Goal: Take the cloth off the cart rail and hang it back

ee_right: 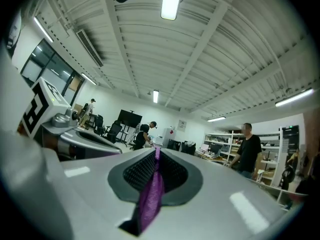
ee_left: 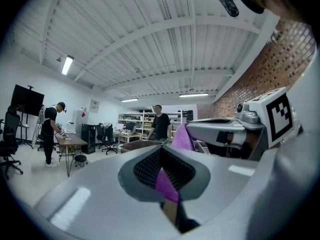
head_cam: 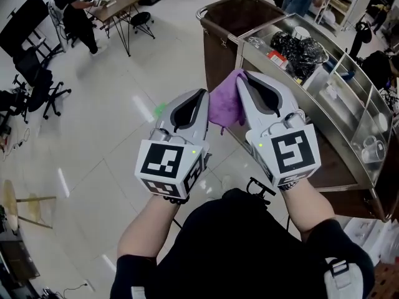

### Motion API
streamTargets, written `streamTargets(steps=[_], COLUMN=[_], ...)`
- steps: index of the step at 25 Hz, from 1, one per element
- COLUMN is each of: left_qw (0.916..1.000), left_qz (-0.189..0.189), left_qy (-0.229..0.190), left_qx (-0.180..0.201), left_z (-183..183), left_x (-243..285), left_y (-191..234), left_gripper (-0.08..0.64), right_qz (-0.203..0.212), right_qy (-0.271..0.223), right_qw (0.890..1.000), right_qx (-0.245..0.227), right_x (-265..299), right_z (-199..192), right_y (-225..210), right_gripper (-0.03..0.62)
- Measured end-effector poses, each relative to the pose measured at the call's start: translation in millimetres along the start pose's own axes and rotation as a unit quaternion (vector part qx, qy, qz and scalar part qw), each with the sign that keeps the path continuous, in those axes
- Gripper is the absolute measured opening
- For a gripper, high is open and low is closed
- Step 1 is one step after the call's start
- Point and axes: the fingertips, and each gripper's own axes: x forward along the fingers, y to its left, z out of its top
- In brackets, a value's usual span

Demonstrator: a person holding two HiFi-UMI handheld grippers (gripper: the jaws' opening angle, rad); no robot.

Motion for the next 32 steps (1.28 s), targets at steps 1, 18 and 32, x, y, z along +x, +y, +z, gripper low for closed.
streamTargets(steps=[1,18,32], left_qw=[1.0,0.9997,0.9997], left_qz=[-0.001,-0.018,-0.016], left_qy=[0.0,0.01,0.013], left_qx=[-0.001,0.01,0.012], left_z=[0.5,-15.2,-21.5], left_x=[0.4,88.4,183.0], left_y=[4.7,86.6,128.5], left_gripper=[-0.002,-0.003,-0.003], right_qz=[-0.002,-0.02,-0.018], right_qy=[0.0,-0.009,-0.106], right_qw=[1.0,1.0,0.994], right_qx=[-0.001,0.01,-0.012], right_x=[3.7,106.8,187.9], right_z=[1.6,-8.1,7.4], right_y=[0.6,-45.5,-121.0], right_gripper=[0.023,0.023,0.023])
